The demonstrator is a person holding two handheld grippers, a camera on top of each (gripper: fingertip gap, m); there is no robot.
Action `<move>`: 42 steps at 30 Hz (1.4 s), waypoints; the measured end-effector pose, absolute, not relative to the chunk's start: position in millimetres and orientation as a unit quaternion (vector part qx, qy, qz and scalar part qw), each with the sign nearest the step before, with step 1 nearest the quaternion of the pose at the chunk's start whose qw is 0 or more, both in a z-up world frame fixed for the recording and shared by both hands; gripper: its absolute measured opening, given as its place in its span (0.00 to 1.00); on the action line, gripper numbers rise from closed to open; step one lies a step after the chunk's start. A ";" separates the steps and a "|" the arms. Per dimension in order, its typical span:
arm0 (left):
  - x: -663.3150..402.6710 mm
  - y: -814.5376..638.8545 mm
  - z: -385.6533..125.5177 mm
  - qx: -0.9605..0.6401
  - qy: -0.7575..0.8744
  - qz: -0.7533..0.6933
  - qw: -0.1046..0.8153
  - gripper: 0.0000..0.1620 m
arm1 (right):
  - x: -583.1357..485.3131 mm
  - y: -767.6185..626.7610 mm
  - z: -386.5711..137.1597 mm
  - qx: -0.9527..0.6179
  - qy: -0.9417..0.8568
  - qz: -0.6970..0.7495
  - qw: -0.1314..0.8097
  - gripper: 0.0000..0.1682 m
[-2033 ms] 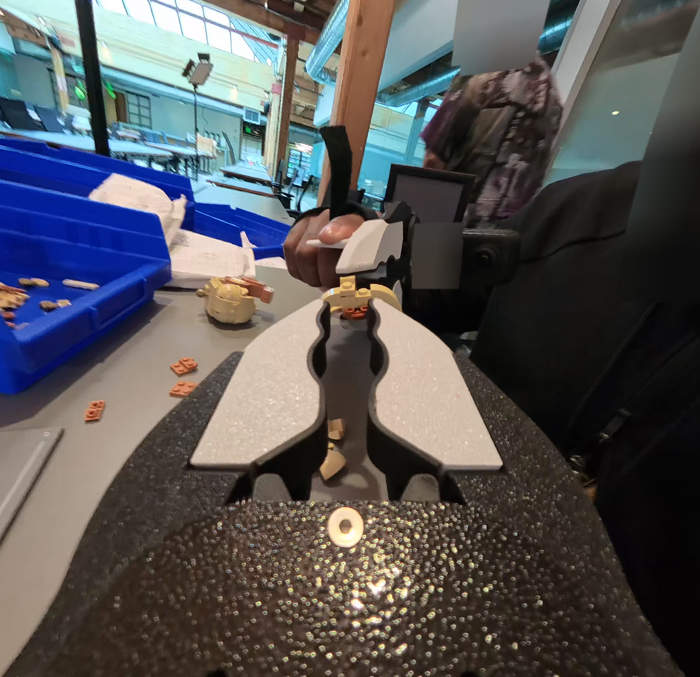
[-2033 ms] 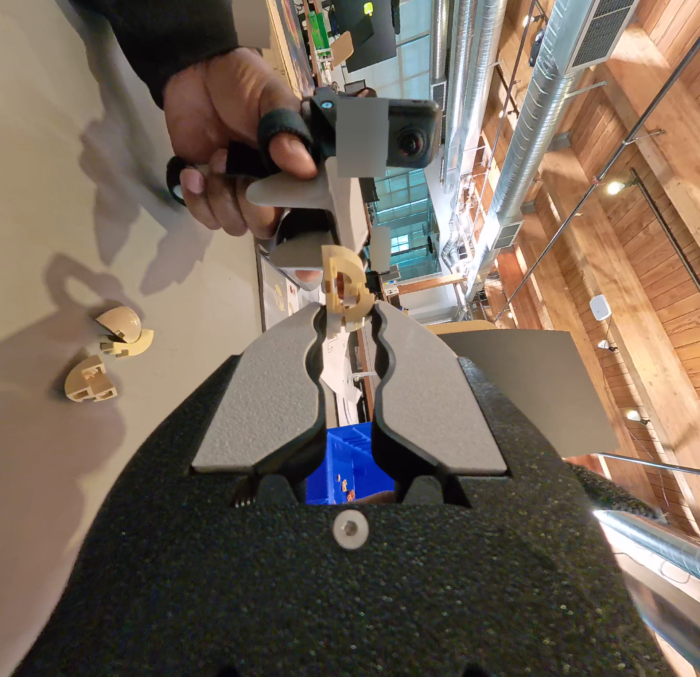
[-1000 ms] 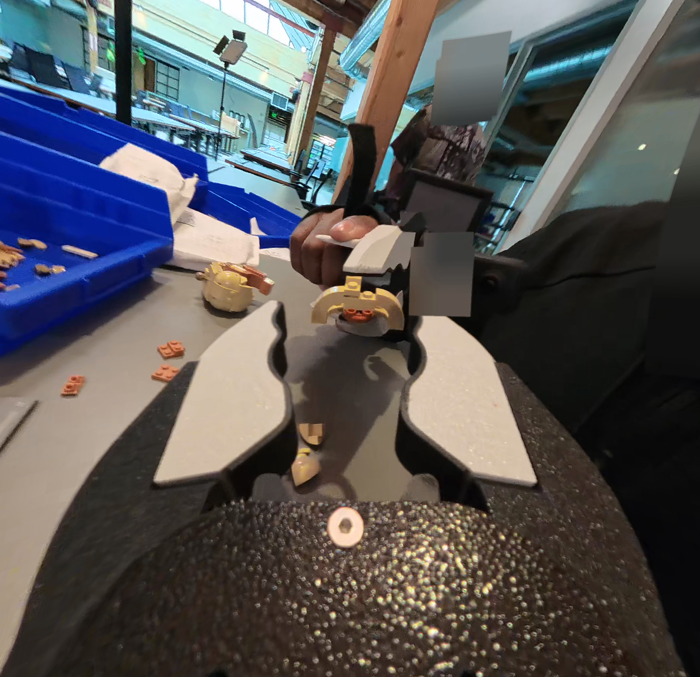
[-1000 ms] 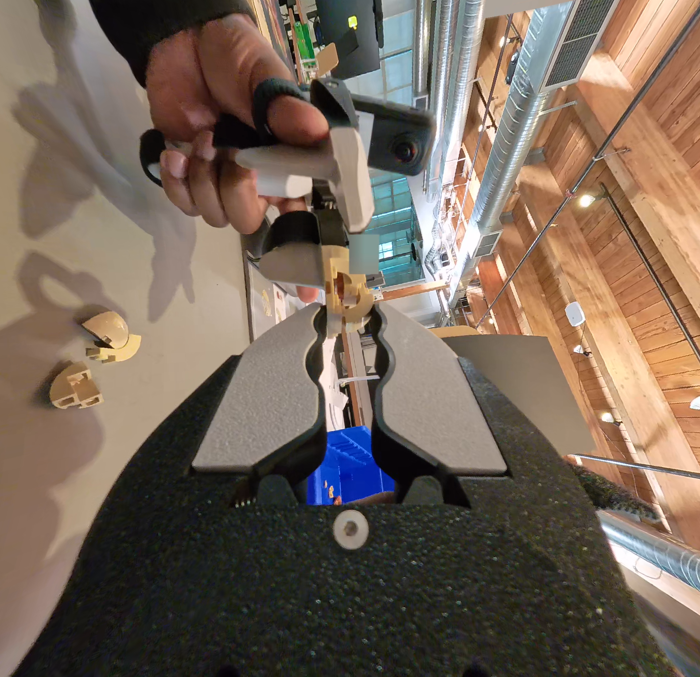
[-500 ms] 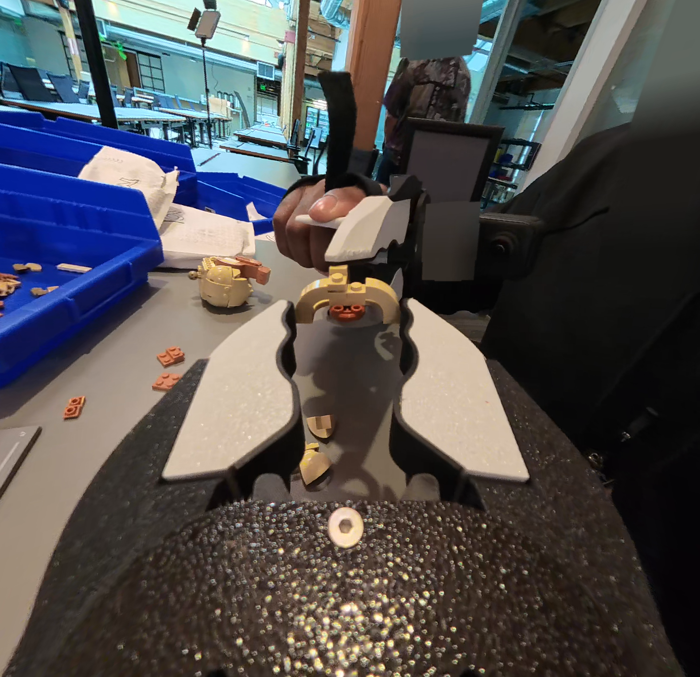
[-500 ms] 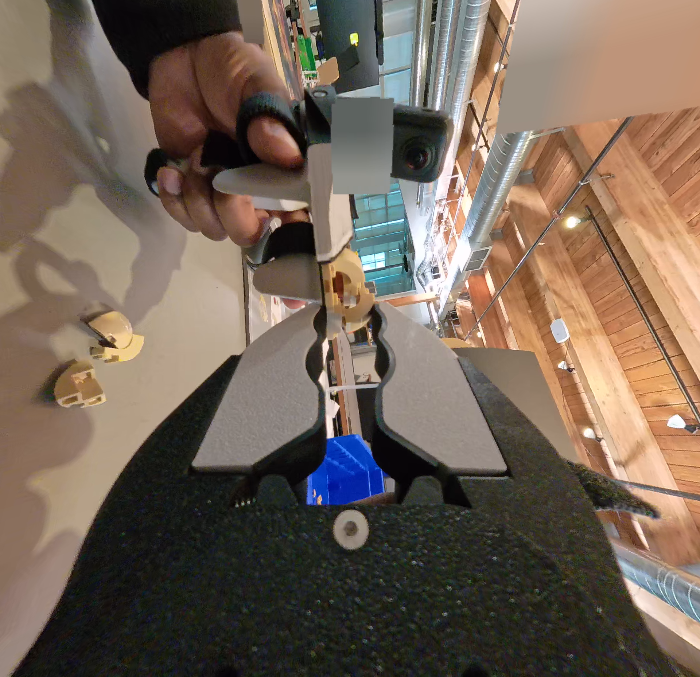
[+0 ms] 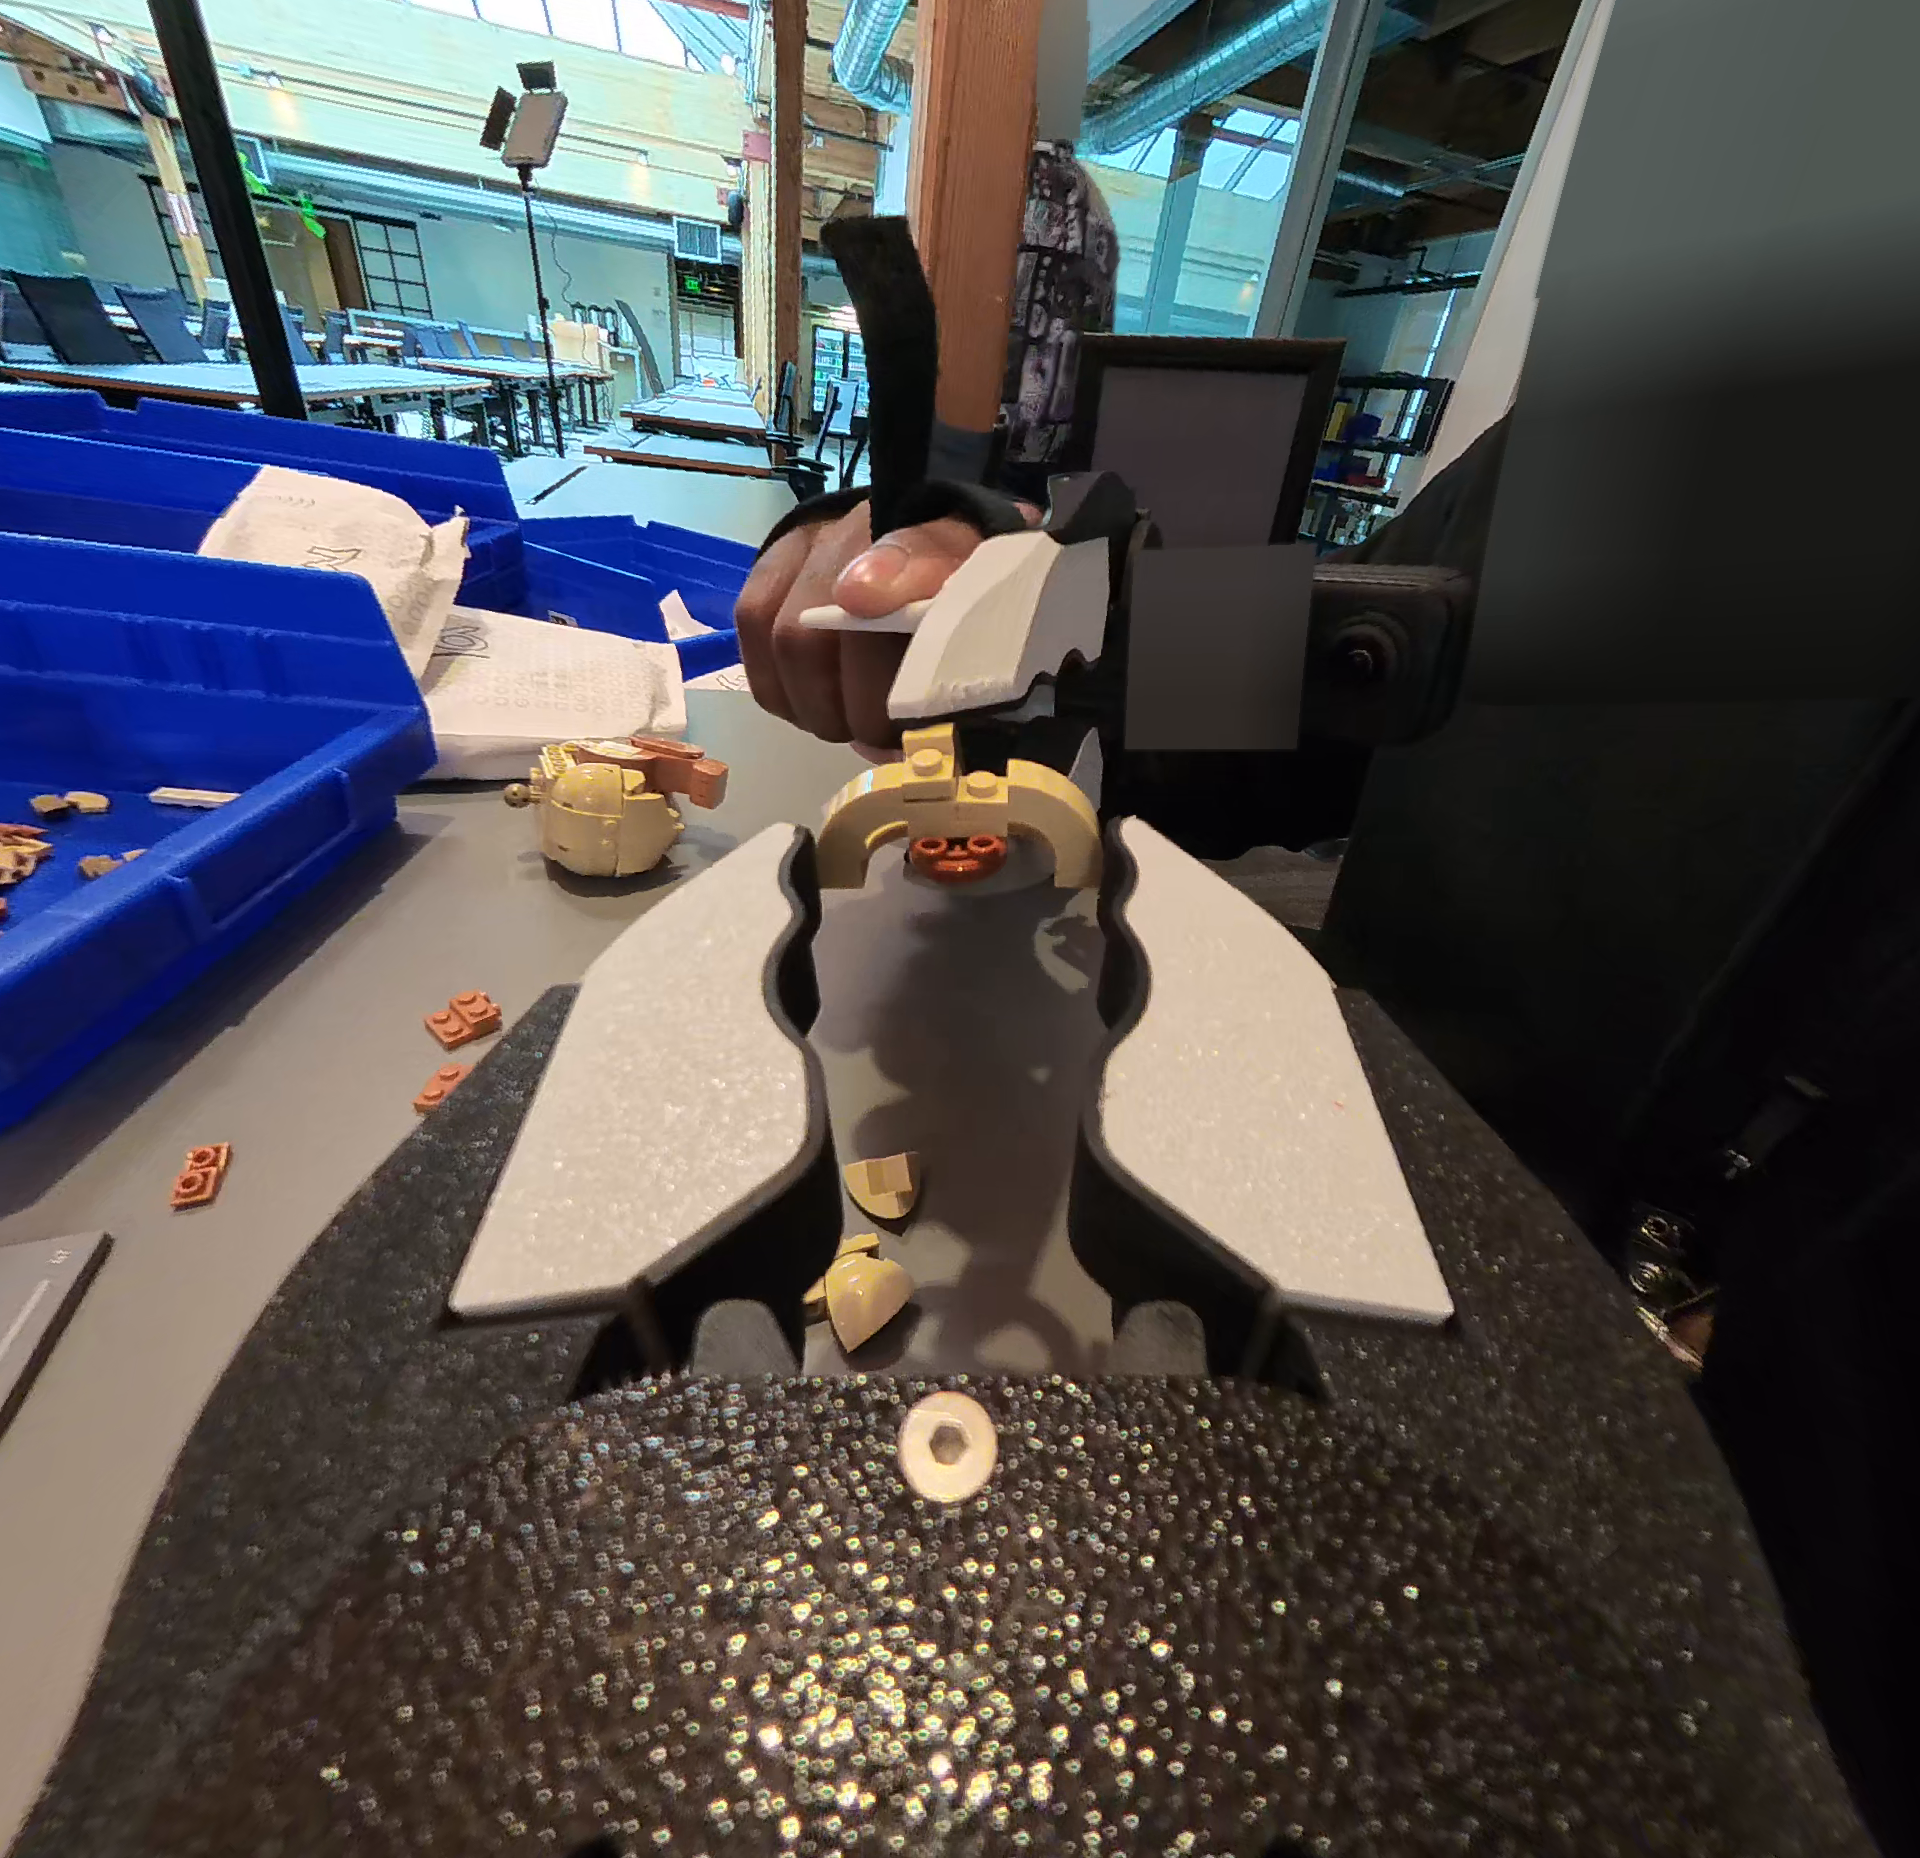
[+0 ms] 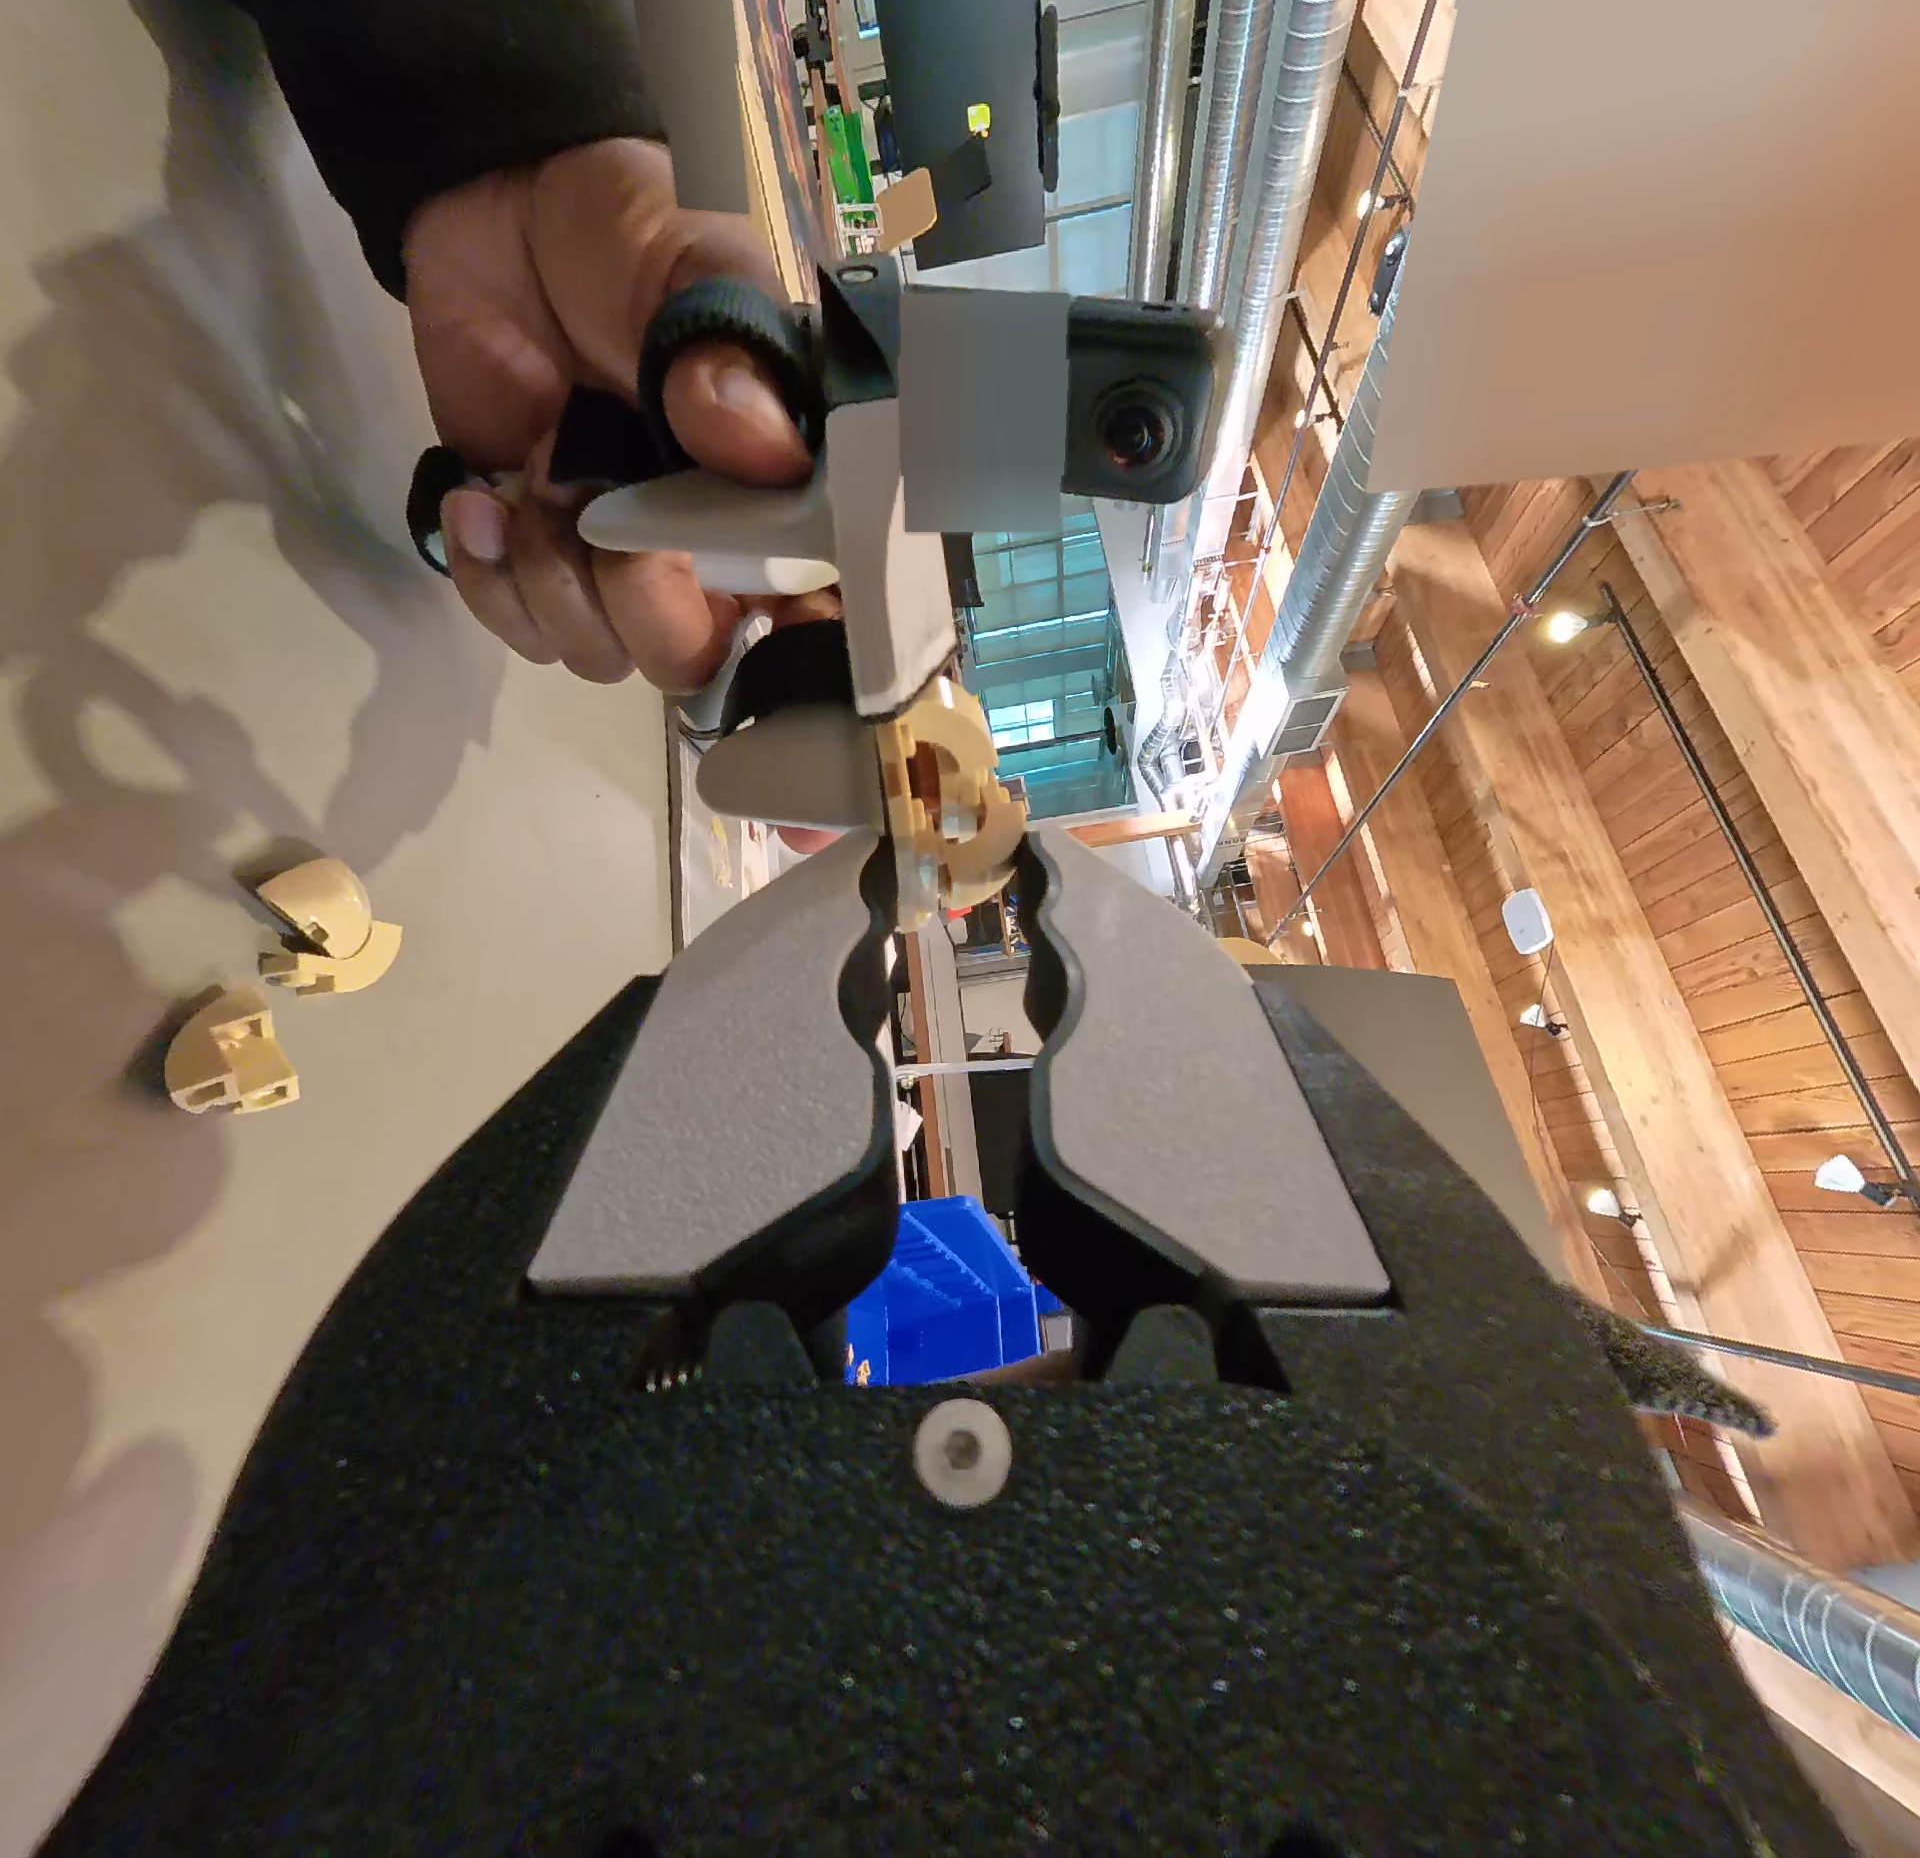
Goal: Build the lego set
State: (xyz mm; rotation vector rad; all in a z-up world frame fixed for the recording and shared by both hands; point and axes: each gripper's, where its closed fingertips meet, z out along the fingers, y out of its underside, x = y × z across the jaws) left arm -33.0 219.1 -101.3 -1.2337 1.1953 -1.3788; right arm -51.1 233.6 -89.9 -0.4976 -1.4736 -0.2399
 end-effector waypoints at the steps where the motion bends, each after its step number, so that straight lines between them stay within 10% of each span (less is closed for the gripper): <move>1: -32.8 219.0 -100.9 -0.499 0.483 -0.559 0.453 0.32 | -51.0 233.7 -89.7 -0.226 -0.663 -0.107 0.705 0.13; 42: -33.2 222.1 -91.0 -0.482 0.467 -0.569 0.475 0.31 | -54.6 235.4 -79.9 -0.214 -0.617 -0.120 0.747 0.13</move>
